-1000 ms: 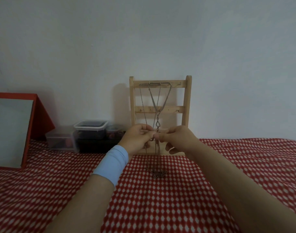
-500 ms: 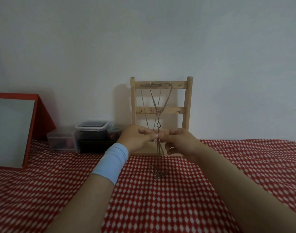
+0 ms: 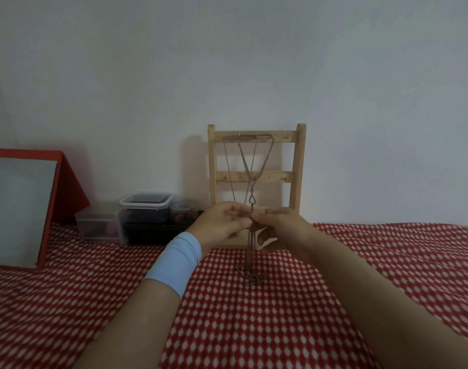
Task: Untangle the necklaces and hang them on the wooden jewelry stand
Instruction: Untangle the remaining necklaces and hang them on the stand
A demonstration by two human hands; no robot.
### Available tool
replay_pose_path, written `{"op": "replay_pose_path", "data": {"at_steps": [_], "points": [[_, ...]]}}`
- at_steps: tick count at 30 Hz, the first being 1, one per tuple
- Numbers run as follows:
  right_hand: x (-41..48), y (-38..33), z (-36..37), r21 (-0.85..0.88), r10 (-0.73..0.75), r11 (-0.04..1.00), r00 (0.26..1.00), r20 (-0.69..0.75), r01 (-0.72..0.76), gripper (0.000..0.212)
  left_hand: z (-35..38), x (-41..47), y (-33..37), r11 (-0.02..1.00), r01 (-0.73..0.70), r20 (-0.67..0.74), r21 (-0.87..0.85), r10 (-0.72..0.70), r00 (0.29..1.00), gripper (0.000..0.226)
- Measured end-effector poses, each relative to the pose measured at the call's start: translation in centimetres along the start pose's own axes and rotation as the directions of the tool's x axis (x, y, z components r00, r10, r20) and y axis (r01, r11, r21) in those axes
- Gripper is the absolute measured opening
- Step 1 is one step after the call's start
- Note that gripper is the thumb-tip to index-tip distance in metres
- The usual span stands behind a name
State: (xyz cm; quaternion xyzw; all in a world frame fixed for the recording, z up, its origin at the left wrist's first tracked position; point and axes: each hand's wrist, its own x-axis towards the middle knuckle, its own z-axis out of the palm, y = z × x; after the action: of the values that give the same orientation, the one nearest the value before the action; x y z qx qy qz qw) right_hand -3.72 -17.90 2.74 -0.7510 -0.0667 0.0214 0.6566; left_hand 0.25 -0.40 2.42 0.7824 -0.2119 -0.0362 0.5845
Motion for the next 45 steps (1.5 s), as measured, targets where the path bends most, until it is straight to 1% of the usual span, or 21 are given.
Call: {"op": "replay_pose_path", "data": {"at_steps": [2,4,7,8,11,14,17,20,22,27,29,31,34,36,38,40,41,42,43,44,45], "points": [[0.0,0.1,0.1,-0.028,-0.011,1.000,1.000,-0.025,0.011,0.022,0.2,0.0,-0.1,0.997,-0.036,-0.070,0.067,0.040,0.997,0.011],[0.1,0.0,0.2,-0.094,-0.043,0.995,0.995,-0.089,0.034,0.024,0.2,0.0,-0.1,0.989,-0.054,-0.117,0.136,0.070,0.991,0.007],[0.4,0.0,0.0,-0.182,-0.140,0.978,0.972,-0.188,0.106,0.030,0.1,0.1,-0.1,0.938,-0.076,-0.050,0.338,0.099,0.994,0.014],[0.4,0.1,-0.2,-0.196,-0.176,0.971,0.962,-0.210,0.135,0.031,0.1,0.2,-0.1,0.925,-0.074,-0.033,0.373,0.093,0.995,0.018],[0.6,0.1,-0.2,-0.237,-0.253,0.951,0.938,-0.237,0.196,0.028,0.3,0.3,-0.3,0.952,-0.057,-0.018,0.299,0.066,0.998,0.022],[0.7,0.0,0.0,-0.240,-0.240,0.951,0.954,-0.179,0.194,0.020,0.7,0.2,-0.4,0.974,-0.049,-0.032,0.221,0.057,0.998,0.029],[0.5,0.0,-0.2,-0.323,-0.226,0.930,0.966,-0.128,0.174,0.011,0.7,0.3,-0.6,0.982,-0.046,-0.065,0.182,0.058,0.996,0.033],[0.5,0.2,-0.6,-0.320,-0.190,0.937,0.973,-0.133,0.139,0.011,0.7,0.3,-0.8,0.987,-0.035,-0.087,0.159,0.049,0.995,0.036],[0.5,0.3,-0.7,-0.338,-0.190,0.929,0.978,-0.087,0.151,0.011,0.6,0.3,-0.9,0.986,-0.035,-0.096,0.166,0.051,0.994,0.037],[0.6,0.5,-0.8,-0.464,-0.207,0.862,0.978,0.041,0.202,0.017,-0.4,0.0,-1.1,0.981,-0.030,0.024,0.192,0.026,0.999,0.022],[0.6,0.5,-1.1,-0.501,-0.159,0.846,0.983,0.090,0.183,0.020,-0.6,-0.2,-0.9,0.970,-0.034,0.068,0.242,0.018,0.997,0.025],[0.5,0.4,-1.4,-0.544,-0.068,0.827,0.985,0.158,0.145,0.021,-0.7,-0.2,-1.0,0.931,-0.080,0.083,0.356,0.053,0.995,0.030],[0.2,0.3,-1.3,-0.595,0.081,0.798,0.960,0.268,0.099,0.023,-0.5,-0.1,-1.2,0.885,-0.112,0.102,0.451,0.074,0.992,0.035],[0.0,0.1,-1.1,-0.517,0.101,0.854,0.952,0.288,0.066,0.024,-0.8,0.0,-1.2,0.883,-0.094,0.094,0.460,0.057,0.994,0.039],[0.0,-0.2,-1.2,-0.361,0.039,0.932,0.974,0.222,0.045,0.026,-1.3,-0.1,-1.2,0.910,-0.055,0.051,0.410,0.037,0.998,0.042],[0.0,-0.5,-1.6,-0.114,-0.025,0.993,0.990,0.139,0.041,0.033,-1.7,-0.1,-1.4,0.948,-0.012,-0.015,0.318,0.018,1.000,0.040],[0.1,-0.7,-1.7,0.023,-0.043,0.999,0.993,0.112,0.041,0.038,-1.8,-0.1,-1.4,0.967,0.018,-0.067,0.253,-0.001,0.998,0.038],[0.2,-0.7,-1.8,0.148,-0.053,0.988,0.995,0.087,0.039,0.042,-1.9,0.0,-1.4,0.988,0.048,-0.128,0.150,-0.029,0.991,0.038],[0.3,-0.8,-1.9,0.253,-0.055,0.967,0.997,0.059,0.039,0.044,-2.0,0.1,-1.2,0.998,0.065,-0.184,-0.016,-0.067,0.981,0.037],[0.5,-0.9,-2.1,0.330,-0.051,0.943,0.998,0.026,0.039,0.045,-2.2,0.1,-1.0,0.973,0.060,-0.216,-0.224,-0.110,0.970,0.037],[0.5,-1.0,-2.2,0.376,-0.043,0.926,0.999,-0.003,0.041,0.046,-2.4,0.1,-0.6,0.904,0.043,-0.222,-0.424,-0.150,0.964,0.038]]}}
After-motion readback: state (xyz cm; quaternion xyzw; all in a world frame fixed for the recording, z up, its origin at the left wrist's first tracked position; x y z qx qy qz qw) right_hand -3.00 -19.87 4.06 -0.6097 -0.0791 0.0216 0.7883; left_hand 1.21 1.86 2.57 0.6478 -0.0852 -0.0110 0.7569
